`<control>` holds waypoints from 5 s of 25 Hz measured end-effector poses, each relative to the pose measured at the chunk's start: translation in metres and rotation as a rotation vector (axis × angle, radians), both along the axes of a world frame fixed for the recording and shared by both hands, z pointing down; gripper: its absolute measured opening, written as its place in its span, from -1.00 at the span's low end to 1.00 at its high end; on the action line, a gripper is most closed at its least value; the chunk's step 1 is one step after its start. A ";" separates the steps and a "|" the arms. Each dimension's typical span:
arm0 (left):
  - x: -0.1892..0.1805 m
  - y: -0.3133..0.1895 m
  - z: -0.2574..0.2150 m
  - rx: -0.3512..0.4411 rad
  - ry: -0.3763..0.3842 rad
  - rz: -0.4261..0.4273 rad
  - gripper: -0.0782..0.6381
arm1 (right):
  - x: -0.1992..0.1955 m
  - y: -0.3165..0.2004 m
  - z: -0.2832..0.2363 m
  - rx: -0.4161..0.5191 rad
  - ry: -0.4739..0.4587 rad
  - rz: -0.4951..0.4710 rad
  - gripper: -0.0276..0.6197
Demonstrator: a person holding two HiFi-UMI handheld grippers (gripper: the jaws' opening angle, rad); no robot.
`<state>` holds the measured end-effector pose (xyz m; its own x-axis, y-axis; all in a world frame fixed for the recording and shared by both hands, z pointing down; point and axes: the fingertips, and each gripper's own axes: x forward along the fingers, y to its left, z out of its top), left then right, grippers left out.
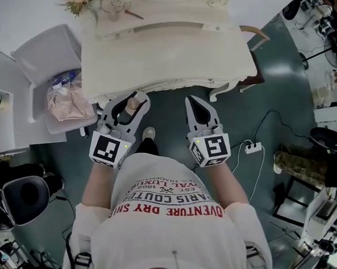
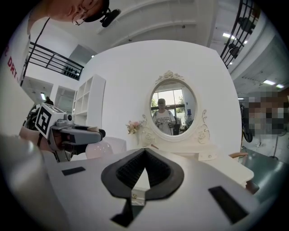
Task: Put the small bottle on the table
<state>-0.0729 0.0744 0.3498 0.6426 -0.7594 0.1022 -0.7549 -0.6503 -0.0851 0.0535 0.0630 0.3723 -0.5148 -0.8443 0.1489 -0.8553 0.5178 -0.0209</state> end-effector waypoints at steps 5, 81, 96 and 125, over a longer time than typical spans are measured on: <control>-0.010 -0.078 -0.003 0.005 -0.008 0.022 -0.40 | -0.013 -0.077 -0.004 0.008 -0.004 0.016 -0.92; 0.071 -0.402 0.221 -0.238 -0.029 -0.232 -0.40 | 0.043 -0.432 0.133 -0.210 0.037 -0.255 -0.92; 0.059 -0.386 0.153 -0.173 -0.073 -0.264 -0.24 | 0.041 -0.393 0.098 -0.181 0.012 -0.188 -0.92; -0.015 -0.316 -0.001 -0.014 0.033 -0.284 -0.76 | -0.009 -0.333 -0.017 0.080 0.011 -0.304 -0.92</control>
<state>-0.0874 -0.2412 0.3489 0.4078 -0.9080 0.0962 -0.9091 -0.4135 -0.0497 0.0442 -0.2700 0.3550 -0.7443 -0.6610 0.0953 -0.6607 0.7496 0.0387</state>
